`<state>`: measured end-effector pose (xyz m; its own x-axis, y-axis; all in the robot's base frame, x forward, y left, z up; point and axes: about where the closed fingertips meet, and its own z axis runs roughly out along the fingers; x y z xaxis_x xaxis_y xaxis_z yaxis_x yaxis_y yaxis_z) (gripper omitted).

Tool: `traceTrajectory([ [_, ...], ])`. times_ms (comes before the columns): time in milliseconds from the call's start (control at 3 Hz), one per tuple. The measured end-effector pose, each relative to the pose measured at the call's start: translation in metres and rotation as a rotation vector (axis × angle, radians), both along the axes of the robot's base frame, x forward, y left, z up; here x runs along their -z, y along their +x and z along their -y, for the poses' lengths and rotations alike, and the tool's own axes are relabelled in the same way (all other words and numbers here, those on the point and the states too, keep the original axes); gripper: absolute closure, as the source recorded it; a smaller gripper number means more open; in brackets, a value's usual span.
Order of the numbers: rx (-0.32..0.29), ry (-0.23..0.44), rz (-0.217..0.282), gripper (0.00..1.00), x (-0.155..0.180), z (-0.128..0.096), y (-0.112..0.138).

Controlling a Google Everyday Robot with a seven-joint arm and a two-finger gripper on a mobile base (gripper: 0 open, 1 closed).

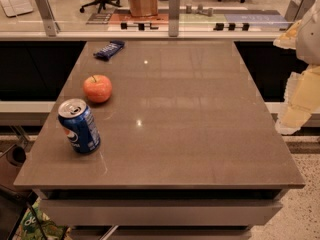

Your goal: Pick pepsi can

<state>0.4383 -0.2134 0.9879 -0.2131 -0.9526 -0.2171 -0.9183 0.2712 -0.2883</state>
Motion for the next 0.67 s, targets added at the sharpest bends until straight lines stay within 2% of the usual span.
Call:
traceTrajectory([
  [333, 0.0, 0.0, 0.0, 0.0, -0.0001, 0.0, 0.0],
  [667, -0.01, 0.072, 0.016, 0.0, -0.0006, -0.0076, 0.0018],
])
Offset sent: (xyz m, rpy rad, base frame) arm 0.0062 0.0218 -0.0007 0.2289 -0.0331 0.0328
